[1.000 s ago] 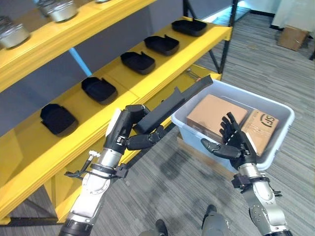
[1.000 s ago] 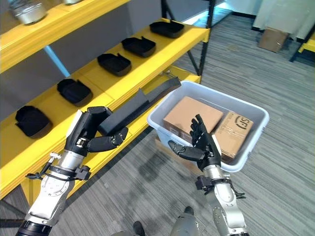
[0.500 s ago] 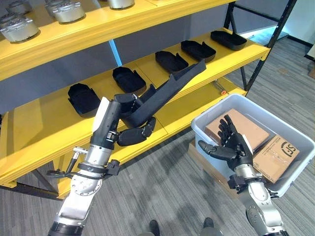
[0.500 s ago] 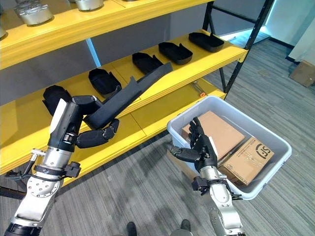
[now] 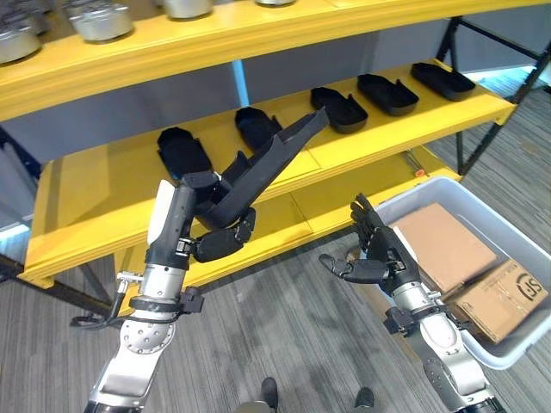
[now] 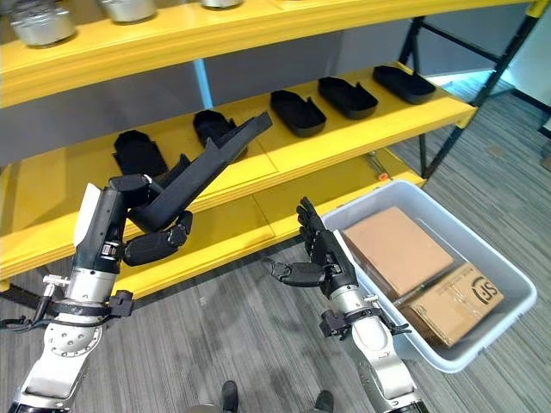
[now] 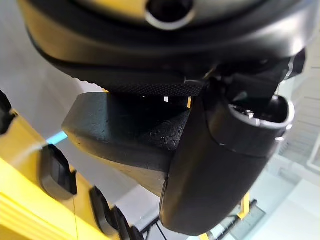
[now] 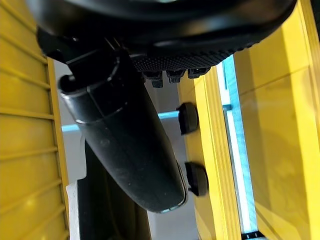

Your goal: Move parts from the plastic box to the shelf.

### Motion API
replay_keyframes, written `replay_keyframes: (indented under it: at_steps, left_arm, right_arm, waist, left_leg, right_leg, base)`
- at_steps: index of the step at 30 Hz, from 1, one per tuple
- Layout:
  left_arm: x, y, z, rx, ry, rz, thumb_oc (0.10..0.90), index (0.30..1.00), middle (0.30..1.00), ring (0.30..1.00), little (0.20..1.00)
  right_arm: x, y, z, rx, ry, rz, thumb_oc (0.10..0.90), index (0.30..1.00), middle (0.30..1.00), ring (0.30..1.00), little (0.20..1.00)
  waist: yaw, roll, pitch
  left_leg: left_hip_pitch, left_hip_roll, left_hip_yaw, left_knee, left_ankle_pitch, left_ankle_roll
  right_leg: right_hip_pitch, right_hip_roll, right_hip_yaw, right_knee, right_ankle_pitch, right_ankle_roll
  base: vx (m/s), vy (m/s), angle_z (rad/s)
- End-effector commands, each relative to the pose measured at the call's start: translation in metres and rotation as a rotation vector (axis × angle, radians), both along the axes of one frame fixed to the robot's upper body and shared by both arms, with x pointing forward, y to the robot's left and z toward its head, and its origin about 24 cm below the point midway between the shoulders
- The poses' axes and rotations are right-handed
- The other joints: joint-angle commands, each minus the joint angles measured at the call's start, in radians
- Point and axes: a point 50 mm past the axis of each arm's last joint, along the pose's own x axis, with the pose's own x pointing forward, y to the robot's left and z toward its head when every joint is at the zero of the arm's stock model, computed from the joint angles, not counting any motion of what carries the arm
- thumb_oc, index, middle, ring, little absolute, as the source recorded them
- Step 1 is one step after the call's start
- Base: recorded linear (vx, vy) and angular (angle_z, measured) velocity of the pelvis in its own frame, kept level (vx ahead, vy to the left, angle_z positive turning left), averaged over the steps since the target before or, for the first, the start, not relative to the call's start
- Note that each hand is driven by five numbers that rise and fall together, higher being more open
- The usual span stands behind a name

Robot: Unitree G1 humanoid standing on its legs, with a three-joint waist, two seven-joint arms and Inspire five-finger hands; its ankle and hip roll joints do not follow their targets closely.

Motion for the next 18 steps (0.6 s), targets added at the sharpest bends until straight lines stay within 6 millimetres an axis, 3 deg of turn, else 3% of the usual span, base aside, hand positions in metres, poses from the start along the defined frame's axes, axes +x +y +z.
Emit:
replay_keyframes:
  at_steps: [1,2,4,6,9,13,18]
  left_arm:
    - [-0.002,-0.005,0.063,-0.043,-0.360,-0.079,0.400,0.300,0.300,0.300,0.300]
    - [0.000,-0.004,0.063,-0.048,-0.355,-0.076,0.400,0.300,0.300,0.300,0.300]
    - [-0.002,-0.001,0.061,-0.052,-0.352,-0.051,0.400,0.300,0.300,0.300,0.300]
    - [-0.004,0.000,0.058,-0.062,-0.348,-0.051,0.400,0.300,0.300,0.300,0.300]
    - [-0.011,-0.002,0.050,-0.069,-0.353,-0.068,0.400,0.300,0.300,0.300,0.300]
    - [-0.011,-0.009,0.050,-0.035,-0.397,-0.079,0.400,0.300,0.300,0.300,0.300]
    - [-0.012,-0.006,0.055,0.018,-0.439,-0.015,0.400,0.300,0.300,0.300,0.300]
  right_arm:
    - [0.007,0.009,0.064,0.052,-0.345,0.038,0.900,1.000,1.000,1.000,1.000]
    - [0.004,0.003,0.062,0.037,-0.337,0.035,0.900,1.000,1.000,1.000,1.000]
    - [0.002,-0.005,0.060,0.037,-0.324,0.049,0.900,1.000,1.000,1.000,1.000]
    - [-0.001,-0.010,0.059,0.024,-0.323,0.040,0.900,1.000,1.000,1.000,1.000]
    - [-0.009,-0.018,0.056,0.016,-0.318,0.005,0.900,1.000,1.000,1.000,1.000]
    - [-0.006,-0.019,0.053,-0.004,-0.324,-0.039,0.900,1.000,1.000,1.000,1.000]
    - [-0.004,-0.015,0.052,-0.045,-0.341,-0.033,0.900,1.000,1.000,1.000,1.000]
  waist:
    - [-0.013,-0.002,-0.047]
    - [-0.026,-0.003,-0.054]
    - [-0.030,-0.008,-0.062]
    - [-0.036,-0.013,-0.066]
    - [-0.062,-0.019,-0.070]
    - [-0.069,-0.018,-0.075]
    - [-0.071,-0.002,-0.070]
  left_leg:
    - [0.034,-0.011,0.007,-0.006,-0.147,0.054]
    - [0.029,-0.014,-0.019,-0.008,-0.141,0.055]
    - [0.025,-0.020,-0.031,-0.008,-0.137,0.054]
    - [0.017,-0.034,-0.050,-0.008,-0.127,0.056]
    - [0.009,-0.076,-0.117,-0.008,-0.114,0.066]
    - [-0.007,-0.102,-0.159,-0.008,-0.107,0.071]
    - [-0.003,-0.097,-0.101,0.008,-0.120,0.066]
  right_leg:
    - [-0.101,0.060,0.163,0.059,-0.007,0.006]
    - [-0.104,0.132,0.189,0.080,-0.060,-0.005]
    - [-0.099,0.203,0.175,0.082,-0.126,-0.034]
    - [-0.102,0.253,0.198,0.072,-0.133,-0.060]
    - [-0.098,0.350,0.299,0.045,-0.136,-0.102]
    - [-0.089,0.358,0.340,-0.005,-0.110,-0.108]
    - [-0.086,0.337,0.310,-0.009,-0.118,-0.108]
  base:
    - [0.07,0.103,0.94]
    - [0.08,0.109,0.89]
    - [0.07,0.086,0.74]
    - [0.03,0.032,0.47]
    - [0.04,0.009,0.42]
    - [0.04,-0.084,0.83]
    - [0.03,-0.099,0.28]
